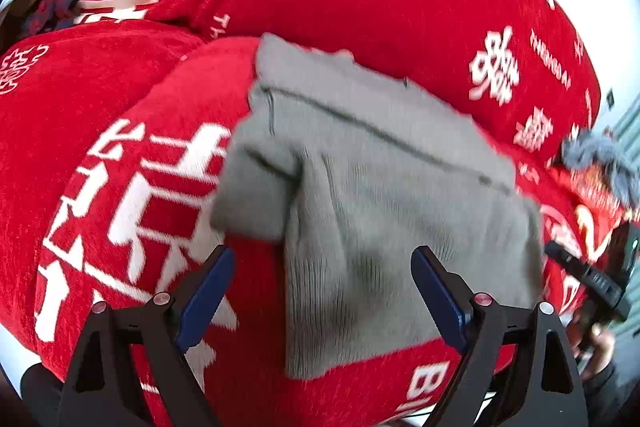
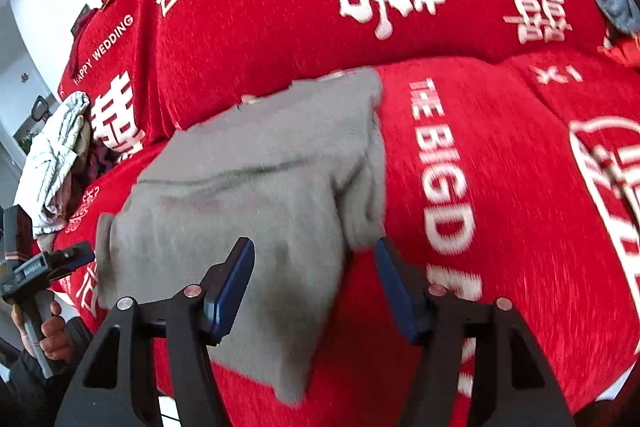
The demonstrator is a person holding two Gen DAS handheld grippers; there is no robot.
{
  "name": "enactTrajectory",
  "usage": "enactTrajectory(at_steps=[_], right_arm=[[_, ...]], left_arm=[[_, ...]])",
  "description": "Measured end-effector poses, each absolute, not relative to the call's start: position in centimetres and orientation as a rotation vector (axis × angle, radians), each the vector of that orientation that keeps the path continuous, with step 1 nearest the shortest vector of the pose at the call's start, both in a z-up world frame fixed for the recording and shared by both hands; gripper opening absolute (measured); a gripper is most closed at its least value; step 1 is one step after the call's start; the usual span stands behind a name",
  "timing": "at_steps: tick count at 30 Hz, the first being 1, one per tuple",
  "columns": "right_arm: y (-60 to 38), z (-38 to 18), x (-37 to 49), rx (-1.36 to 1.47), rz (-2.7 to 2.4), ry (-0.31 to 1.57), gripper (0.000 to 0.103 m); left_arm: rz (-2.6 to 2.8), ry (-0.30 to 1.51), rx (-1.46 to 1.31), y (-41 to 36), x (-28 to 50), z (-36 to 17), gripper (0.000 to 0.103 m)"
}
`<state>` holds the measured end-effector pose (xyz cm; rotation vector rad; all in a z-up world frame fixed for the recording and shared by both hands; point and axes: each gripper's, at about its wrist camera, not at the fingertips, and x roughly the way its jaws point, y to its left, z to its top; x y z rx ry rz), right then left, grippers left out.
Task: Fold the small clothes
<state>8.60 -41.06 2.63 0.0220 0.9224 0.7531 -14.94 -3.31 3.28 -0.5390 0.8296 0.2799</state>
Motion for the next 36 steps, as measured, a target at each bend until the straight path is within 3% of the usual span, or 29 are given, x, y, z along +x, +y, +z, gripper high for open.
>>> enactTrajectory(at_steps=[2,3,4,5,6,7,8,11,22,36], right_arm=[[-41.2,1.9,8.4,0.039,0.771,0.953,0.067],[-41.0,1.5,8.2,0.034,0.781,0.969,0.066],[-40.9,1.5,7.9,0.023,0.782,0.961,0.066],[-40.5,1.5,7.5,0.004,0.793,0.950,0.066],[-40.1,1.5,7.2,-0.008,0.816,0.954,0.061],[-39.5,1.3,7.0,-0.027,0.844,0.970,0.055],[-39.0,1.1,6.7,-0.051,0.855,0.976,0.043],[-37.8,0.9,6.2,-0.118,0.863,0.967,0.008],[-38.9,7.9,6.9,0.094,0.987,0.831,0.007],[-34.5,12.6,13.0,0.179,0.896,0.809,0.007]], left_arm=[[0.267,0.855,-0.538,-3.8,-14.3,2.6,0.088],[0.250,0.863,-0.553,-4.2,-13.9,2.3,0.082],[0.234,0.876,-0.560,-4.5,-13.6,2.2,0.065],[0.236,0.893,-0.546,-5.1,-13.2,2.1,0.062],[0.262,0.896,-0.497,-5.9,-12.9,2.3,0.062],[0.262,0.901,-0.474,-6.4,-12.8,2.3,0.048],[0.260,0.916,-0.453,-7.0,-12.5,2.2,0.026],[0.264,0.926,-0.426,-7.5,-12.1,2.6,0.011],[0.276,0.703,-0.377,-6.8,-12.5,10.9,0.011],[0.362,0.686,-0.453,-2.2,-7.6,13.0,0.011]])
